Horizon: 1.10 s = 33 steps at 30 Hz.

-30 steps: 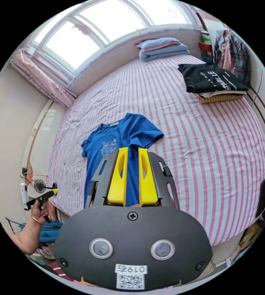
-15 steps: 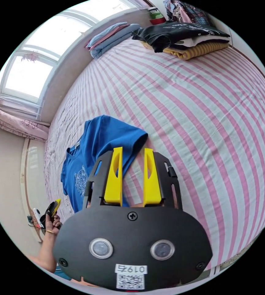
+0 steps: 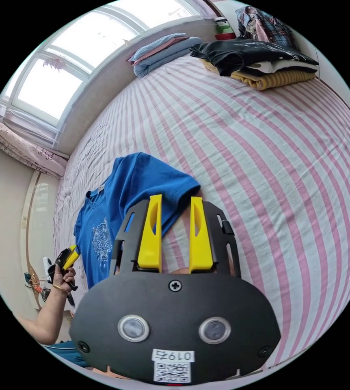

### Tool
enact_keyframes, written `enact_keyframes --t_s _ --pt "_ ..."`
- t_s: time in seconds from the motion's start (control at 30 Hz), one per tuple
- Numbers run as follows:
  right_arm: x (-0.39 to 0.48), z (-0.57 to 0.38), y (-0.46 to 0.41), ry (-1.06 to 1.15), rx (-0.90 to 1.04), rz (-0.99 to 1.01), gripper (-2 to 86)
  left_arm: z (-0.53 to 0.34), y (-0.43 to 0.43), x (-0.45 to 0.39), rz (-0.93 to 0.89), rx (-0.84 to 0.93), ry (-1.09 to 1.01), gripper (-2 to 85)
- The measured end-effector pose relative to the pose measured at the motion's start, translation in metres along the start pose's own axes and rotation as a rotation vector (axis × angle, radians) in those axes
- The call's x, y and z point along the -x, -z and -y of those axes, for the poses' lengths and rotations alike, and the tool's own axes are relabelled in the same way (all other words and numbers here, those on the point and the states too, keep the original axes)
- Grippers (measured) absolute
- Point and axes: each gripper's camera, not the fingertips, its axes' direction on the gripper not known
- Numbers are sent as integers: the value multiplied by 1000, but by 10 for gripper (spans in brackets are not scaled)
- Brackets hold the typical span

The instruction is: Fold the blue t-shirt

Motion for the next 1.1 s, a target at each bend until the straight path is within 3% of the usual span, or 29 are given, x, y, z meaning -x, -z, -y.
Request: enact_keyframes --t_s 0.23,0.4,0.57,0.7,1.1 --pt "6 27 12 -35 -26 22 44 -1 -51 8 -52 -25 86 42" --pt "25 56 21 36 -18 -26 -6 8 -72 -7 -6 1 13 19" --pt "47 92 45 129 -104 -175 -9 20 -87 -38 141 23 -132 13" --pt "59 121 40 224 -47 -288 -9 27 -109 -59 240 66 -218 13" --pt "88 159 36 264 67 -324 31 48 -124 -86 257 169 -256 52"
